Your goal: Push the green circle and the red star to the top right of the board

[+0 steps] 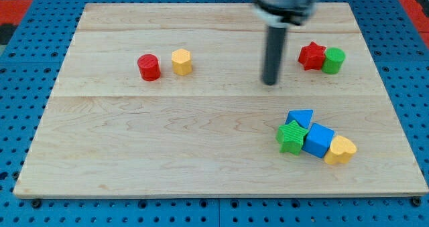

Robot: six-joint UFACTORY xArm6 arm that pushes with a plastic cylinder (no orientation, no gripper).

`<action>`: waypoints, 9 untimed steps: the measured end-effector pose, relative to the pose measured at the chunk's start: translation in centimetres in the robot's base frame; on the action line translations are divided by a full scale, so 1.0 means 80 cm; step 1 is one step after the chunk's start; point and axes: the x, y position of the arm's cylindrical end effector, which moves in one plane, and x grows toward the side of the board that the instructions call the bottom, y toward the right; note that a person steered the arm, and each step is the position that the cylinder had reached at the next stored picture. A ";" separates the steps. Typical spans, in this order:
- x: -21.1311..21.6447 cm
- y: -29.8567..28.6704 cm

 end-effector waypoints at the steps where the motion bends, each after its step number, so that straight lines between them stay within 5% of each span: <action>1: -0.015 0.145; 2: -0.027 0.172; 4: -0.094 -0.034; 6: -0.185 -0.135; 7: -0.151 -0.180; 9: -0.104 -0.135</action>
